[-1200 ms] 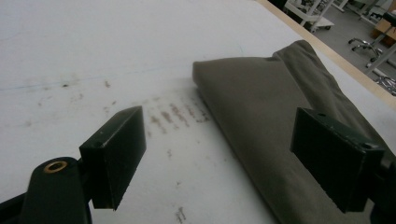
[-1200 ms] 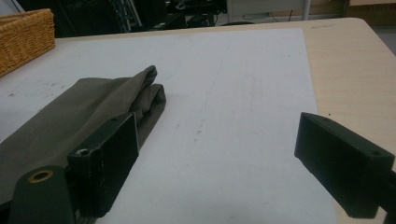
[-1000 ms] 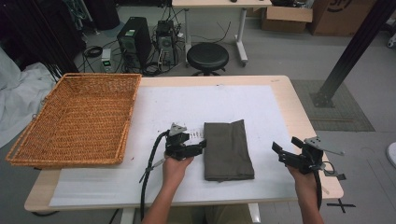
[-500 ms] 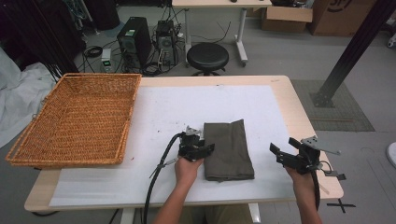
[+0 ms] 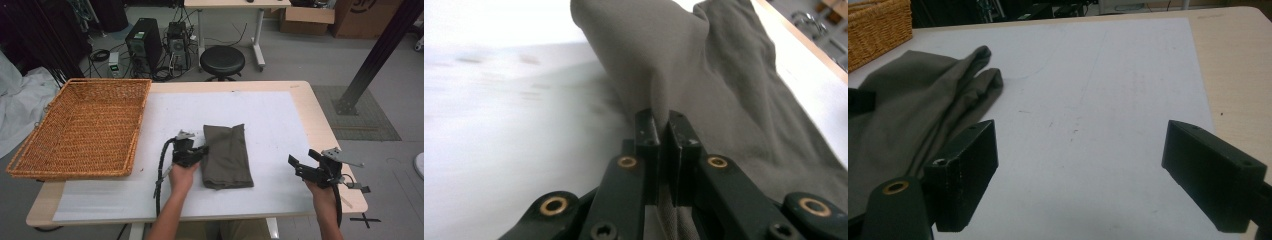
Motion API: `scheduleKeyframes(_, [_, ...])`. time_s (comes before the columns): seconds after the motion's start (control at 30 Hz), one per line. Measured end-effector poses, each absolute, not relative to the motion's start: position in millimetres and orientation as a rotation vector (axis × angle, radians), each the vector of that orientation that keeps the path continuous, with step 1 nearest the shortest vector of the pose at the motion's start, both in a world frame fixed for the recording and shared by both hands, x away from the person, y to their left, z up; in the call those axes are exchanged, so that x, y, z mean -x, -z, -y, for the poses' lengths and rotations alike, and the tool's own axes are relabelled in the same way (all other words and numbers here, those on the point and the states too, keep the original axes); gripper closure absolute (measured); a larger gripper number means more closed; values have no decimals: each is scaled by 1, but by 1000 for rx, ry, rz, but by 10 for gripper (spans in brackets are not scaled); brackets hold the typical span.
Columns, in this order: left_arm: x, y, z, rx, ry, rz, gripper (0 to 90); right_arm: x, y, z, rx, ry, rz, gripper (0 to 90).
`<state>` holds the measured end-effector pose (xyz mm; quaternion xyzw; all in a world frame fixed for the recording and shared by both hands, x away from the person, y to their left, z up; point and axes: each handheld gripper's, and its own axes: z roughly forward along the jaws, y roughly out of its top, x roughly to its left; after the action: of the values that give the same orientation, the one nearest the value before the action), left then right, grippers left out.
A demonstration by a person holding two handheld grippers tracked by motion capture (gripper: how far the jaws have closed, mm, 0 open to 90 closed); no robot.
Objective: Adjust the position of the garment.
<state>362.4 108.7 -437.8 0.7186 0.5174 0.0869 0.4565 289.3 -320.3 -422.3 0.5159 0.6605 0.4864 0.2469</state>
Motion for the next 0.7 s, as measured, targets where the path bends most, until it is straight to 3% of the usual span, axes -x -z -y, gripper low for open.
scheduleKeyframes(0.2, [-368, 433, -153, -1722, -263, -1348, 852, -289, 424, 315, -1401, -1327, -1818, 146])
scheduleKeyframes(0.33, [-371, 438, -159, -1759, -293, -1368, 823, -289, 426, 312, -1401, -1327, -1825, 147])
scheduleKeyframes(0.37, [-371, 440, -158, -1756, -312, -1378, 743, -290, 426, 312, -1402, -1325, -1828, 147])
scheduleKeyframes(0.43, [-370, 442, -157, -1701, -343, -1392, 462, -290, 427, 311, -1404, -1324, -1829, 147])
scheduleKeyframes(0.47, [-368, 441, -156, -1676, -360, -1386, 369, -290, 427, 311, -1407, -1325, -1828, 147])
scheduleKeyframes(0.6, [-362, 433, -154, -1638, -414, -1352, 159, -290, 426, 313, -1406, -1329, -1824, 147])
scheduleKeyframes(0.7, [-352, 424, -155, -1619, -463, -1271, 153, -289, 424, 315, -1403, -1338, -1822, 147])
